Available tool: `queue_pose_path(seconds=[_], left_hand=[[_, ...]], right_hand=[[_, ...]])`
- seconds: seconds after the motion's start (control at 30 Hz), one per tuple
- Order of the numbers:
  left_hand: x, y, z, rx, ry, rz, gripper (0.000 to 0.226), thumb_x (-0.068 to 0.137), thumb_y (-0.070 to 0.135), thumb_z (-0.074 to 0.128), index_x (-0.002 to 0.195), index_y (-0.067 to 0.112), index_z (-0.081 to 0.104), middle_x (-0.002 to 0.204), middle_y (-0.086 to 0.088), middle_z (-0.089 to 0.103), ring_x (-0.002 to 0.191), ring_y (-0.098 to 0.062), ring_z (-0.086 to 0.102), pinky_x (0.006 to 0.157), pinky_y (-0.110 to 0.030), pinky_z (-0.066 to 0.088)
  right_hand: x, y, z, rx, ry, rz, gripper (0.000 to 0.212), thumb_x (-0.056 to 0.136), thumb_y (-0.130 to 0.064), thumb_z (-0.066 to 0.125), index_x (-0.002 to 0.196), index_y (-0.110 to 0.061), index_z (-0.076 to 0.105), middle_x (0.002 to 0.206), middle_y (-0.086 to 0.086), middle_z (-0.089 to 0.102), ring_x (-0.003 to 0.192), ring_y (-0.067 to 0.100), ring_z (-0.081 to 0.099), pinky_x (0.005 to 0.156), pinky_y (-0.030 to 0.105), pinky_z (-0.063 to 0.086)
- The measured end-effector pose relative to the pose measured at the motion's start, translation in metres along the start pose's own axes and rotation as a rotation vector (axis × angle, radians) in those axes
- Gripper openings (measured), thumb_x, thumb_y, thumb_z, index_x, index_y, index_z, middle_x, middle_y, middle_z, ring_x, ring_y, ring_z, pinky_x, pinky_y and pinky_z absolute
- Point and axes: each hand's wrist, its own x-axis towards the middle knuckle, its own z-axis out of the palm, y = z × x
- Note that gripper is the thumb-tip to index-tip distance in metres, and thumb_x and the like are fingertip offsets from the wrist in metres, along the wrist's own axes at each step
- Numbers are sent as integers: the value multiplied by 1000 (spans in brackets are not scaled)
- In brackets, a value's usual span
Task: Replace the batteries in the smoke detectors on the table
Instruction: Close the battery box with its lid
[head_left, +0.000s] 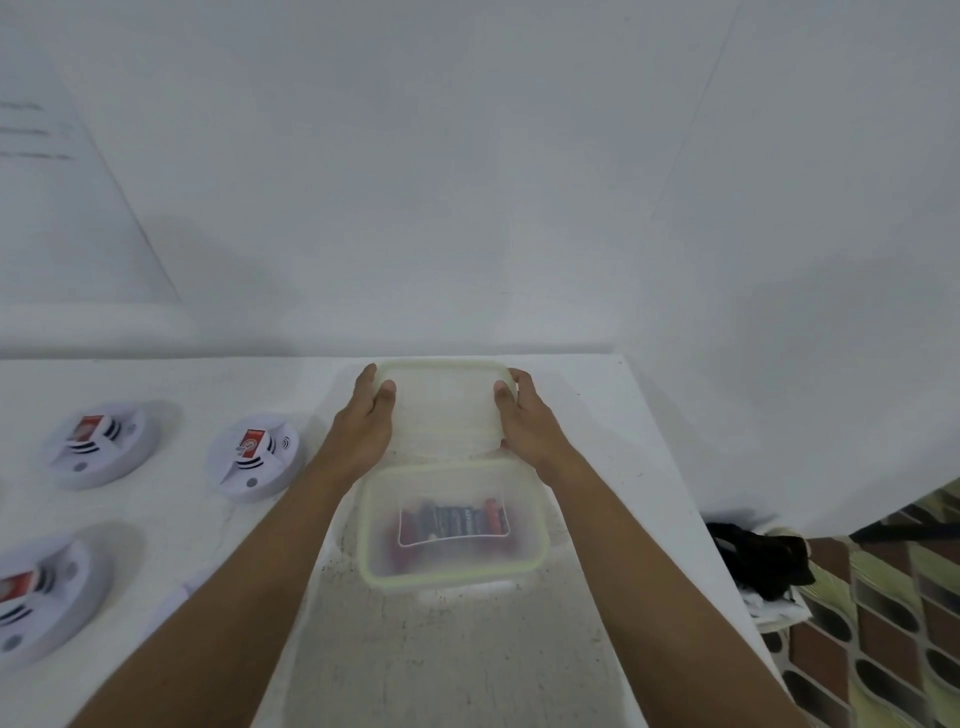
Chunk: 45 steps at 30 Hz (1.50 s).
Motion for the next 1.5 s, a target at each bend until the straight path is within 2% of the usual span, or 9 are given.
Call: queue_pose_path(seconds=[0.27,0.4,0.6,0.73,0.9,1.0,1.1,1.23,1.5], left_hand=[[9,-10,-3,-72,-41,36,55,103,46,35,154,34,18,159,7,24,146,-17,25,119,-43,25],[20,1,-17,-142,-141,55,58,101,30,49,147,53,21,156,-1,28,143,-21,29,108,-39,35],[18,24,-15,60,-34,51,48,81,50,73,123,34,58,120,0,54,92,-10,60,52,-30,58],[14,36,-1,210,82,-34,71,66,68,76,107,16,51,93,-5,64,63,-20,71,53,-37,60],[9,42,3,635,46,47,79,67,90,48,103,20,47,74,0,68,40,-11,64,63,-31,57],[19,43,0,713,7,59,78,70,90,40,100,20,53,72,1,68,51,-15,68,67,-35,58],[32,42,2,431,-109,32,73,83,72,52,131,18,43,113,-7,64,87,-24,70,74,-38,60],[35,48,15,206,-222,77,80,95,56,48,157,19,11,159,-3,28,142,-22,34,106,-31,32],[43,32,20,-49,-312,27,80,94,55,50,157,29,8,160,12,20,142,-10,29,107,-26,30]], right_hand=[[5,1,1,-19,28,-13,45,106,-45,33,147,-27,34,111,4,61,93,19,61,95,50,55],[11,-2,-7,29,-8,-8,43,106,-42,39,147,-27,39,125,4,56,101,20,61,68,35,62],[24,-6,-14,172,302,-35,44,100,-36,58,139,-18,45,129,0,59,107,18,59,86,29,49],[31,-8,-12,331,273,77,43,100,-39,57,135,-19,44,124,-1,58,112,21,60,99,39,52],[34,-18,-5,210,61,26,46,105,-40,47,146,-21,37,133,1,57,115,19,57,92,31,47],[37,-20,0,149,34,12,50,109,-35,36,155,-23,24,146,4,48,129,23,50,109,40,44],[38,-21,3,113,30,-4,51,109,-33,31,158,-23,18,148,7,47,132,25,49,112,43,41],[41,-20,3,63,34,-30,51,109,-35,30,157,-22,17,147,9,49,128,24,51,111,41,41],[39,-20,3,93,49,-76,39,110,-29,32,148,-21,30,123,-1,52,110,18,53,100,32,45]])
